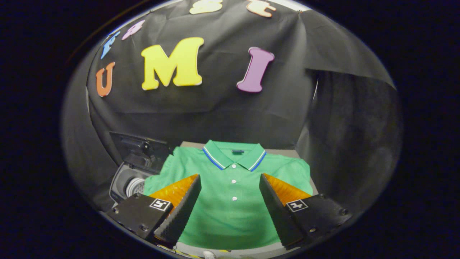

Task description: Put the clothes into the washing machine and then close the washing machine lid.

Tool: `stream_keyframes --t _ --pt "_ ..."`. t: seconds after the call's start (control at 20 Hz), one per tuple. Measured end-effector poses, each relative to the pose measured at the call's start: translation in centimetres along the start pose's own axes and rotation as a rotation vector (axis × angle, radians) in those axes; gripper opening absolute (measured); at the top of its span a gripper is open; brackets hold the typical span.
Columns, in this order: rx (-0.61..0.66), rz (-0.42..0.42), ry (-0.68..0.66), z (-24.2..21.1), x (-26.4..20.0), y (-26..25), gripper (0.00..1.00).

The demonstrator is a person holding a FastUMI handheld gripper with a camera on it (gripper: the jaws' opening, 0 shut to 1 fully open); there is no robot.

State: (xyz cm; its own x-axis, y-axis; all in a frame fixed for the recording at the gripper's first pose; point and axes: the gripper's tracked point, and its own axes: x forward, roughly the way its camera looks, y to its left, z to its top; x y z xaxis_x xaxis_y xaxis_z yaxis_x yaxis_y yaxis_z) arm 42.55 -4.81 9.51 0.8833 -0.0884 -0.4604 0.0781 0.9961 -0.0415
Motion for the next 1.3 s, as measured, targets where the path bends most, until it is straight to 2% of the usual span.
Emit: stream_keyframes --t 0.2,0.4,0.5,0.65,0.75,1.05,1.15,1.3 --pt "0.018 0.007 0.179 -3.8 4.3 -0.2 1.00" --pt "0.047 0.025 0.218 -3.7 4.1 0.1 0.98" --pt "0.085 0.032 0.240 -3.6 4.1 0.5 0.93" --pt "0.066 0.028 0.285 -3.7 4.2 0.9 0.86" --pt "0.062 0.023 0.318 -3.6 4.4 1.1 0.71" --pt "0.106 -0.006 0.329 -3.7 4.0 1.1 0.10" --pt "0.117 0.016 0.314 -3.7 3.5 1.7 0.06" --pt "0.213 0.086 0.266 -3.8 2.2 3.5 0.04"
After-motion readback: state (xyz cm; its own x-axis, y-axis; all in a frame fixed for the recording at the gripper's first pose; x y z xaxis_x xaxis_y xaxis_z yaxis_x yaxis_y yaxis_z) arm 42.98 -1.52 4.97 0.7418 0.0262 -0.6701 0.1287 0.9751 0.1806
